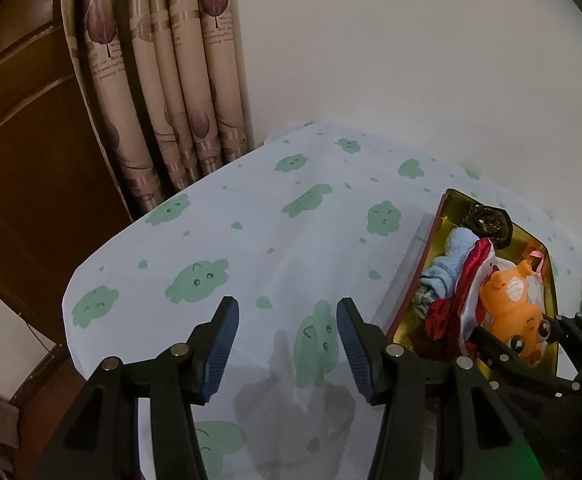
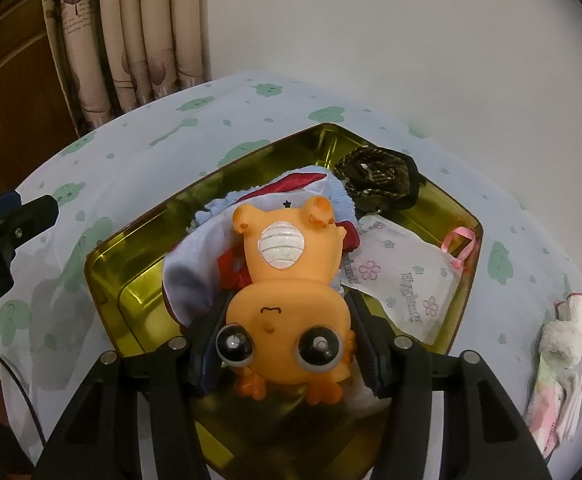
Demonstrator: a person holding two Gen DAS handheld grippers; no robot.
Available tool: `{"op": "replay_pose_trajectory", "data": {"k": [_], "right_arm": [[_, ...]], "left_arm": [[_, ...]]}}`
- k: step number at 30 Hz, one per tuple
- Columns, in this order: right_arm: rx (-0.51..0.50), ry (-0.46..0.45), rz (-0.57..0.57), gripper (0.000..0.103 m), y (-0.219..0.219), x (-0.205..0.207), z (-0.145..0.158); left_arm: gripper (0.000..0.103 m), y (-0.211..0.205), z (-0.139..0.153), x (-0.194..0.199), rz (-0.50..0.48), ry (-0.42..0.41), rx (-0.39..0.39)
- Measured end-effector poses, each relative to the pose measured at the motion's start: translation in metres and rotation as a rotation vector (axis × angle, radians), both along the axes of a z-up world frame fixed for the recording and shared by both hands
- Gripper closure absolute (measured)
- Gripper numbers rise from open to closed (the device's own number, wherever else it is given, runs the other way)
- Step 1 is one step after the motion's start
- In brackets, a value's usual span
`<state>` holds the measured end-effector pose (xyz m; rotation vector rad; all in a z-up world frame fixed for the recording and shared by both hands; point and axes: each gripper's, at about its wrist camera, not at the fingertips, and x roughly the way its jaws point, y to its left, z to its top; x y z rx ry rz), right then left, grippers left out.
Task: Organize soft objects
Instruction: 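Carry the orange rubber toy into the tin and open the right gripper, then lower the right gripper onto the white folded towel and grasp it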
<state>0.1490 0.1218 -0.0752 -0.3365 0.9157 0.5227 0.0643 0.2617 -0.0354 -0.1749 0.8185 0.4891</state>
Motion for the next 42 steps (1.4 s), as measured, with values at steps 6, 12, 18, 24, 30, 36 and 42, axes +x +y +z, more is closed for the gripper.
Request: {"op": "replay_pose_trajectory", "data": {"k": [6,12,18,24,30,36,42], "right_arm": [[0.002,0.008,-0.010,0.026,-0.003,-0.002,0.005],[0.020,-0.022,-0.001,0.024,-0.009,-0.018,0.022],[0.067,-0.055,-0.021,0.022,-0.033,-0.032,0.044],[0.078,-0.087,-0.120,0.022,-0.081,-0.030,0.056],[0.047,-0.110,-0.261,0.022,-0.145,-0.014,0.056],[-0.024,-0.096,-0.512,0.022,-0.234,0.019,0.038],[-0.069,-0.007,-0.621,0.022,-0.296,0.041,0.008]], "left_arm": [[0.051,0.000,0.001,-0.001,0.000,-0.002,0.000],[0.051,0.000,0.002,0.000,0.001,-0.003,0.001],[0.051,0.000,0.001,0.000,0.004,0.000,-0.001],[0.051,-0.003,0.001,-0.001,0.003,0.000,0.013],[0.051,-0.004,0.001,-0.002,-0.005,0.002,0.010],[0.051,-0.007,0.001,-0.001,-0.015,0.006,0.010],[0.051,-0.008,0.001,-0.001,-0.014,0.000,0.014]]}}
